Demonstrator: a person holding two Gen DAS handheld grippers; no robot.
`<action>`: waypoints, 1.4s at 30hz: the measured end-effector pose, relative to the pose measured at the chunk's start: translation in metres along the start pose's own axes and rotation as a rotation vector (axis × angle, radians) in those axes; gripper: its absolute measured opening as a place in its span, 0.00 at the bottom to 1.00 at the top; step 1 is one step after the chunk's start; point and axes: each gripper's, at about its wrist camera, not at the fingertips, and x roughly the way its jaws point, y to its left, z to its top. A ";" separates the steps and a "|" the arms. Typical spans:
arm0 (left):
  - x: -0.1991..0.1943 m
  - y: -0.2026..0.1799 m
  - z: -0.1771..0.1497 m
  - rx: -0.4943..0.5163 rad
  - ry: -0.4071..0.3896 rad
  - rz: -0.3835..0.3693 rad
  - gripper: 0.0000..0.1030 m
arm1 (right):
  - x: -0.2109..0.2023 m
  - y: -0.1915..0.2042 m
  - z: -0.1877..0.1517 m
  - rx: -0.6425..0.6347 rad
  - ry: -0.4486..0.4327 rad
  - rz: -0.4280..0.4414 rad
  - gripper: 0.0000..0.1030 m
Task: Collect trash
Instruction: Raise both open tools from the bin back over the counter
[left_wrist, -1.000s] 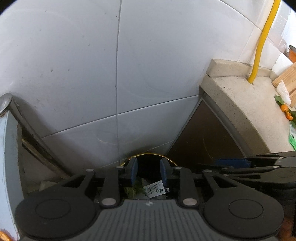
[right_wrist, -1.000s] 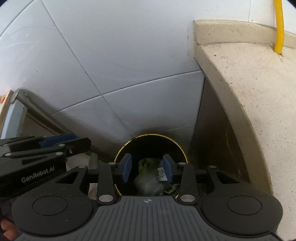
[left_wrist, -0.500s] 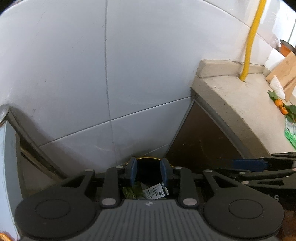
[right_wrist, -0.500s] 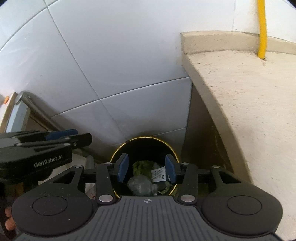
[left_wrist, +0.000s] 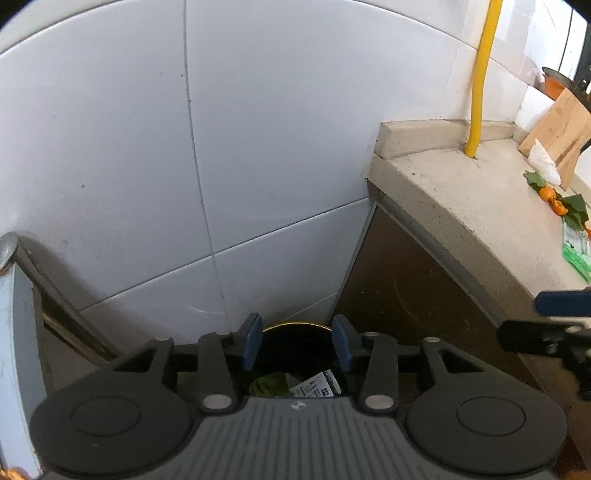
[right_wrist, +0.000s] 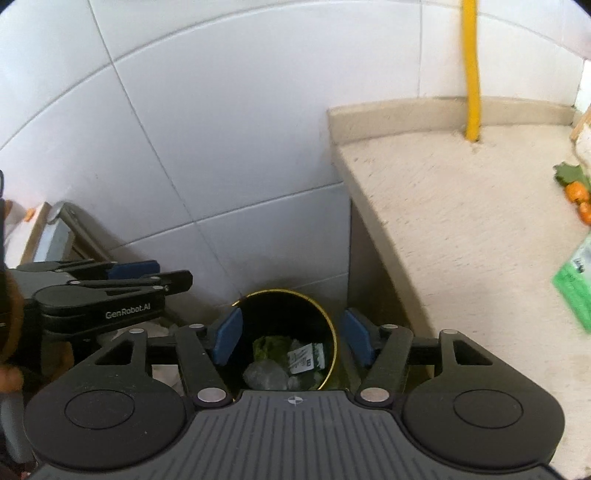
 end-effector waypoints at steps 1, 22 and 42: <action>0.000 -0.001 0.000 0.008 -0.001 0.005 0.38 | -0.003 -0.001 0.000 -0.001 -0.006 -0.004 0.69; 0.000 -0.021 -0.005 0.131 -0.014 0.020 0.47 | -0.077 -0.075 -0.021 0.095 -0.130 -0.097 0.77; -0.015 -0.142 0.030 0.256 -0.020 -0.267 0.53 | -0.118 -0.208 -0.055 0.375 -0.177 -0.316 0.80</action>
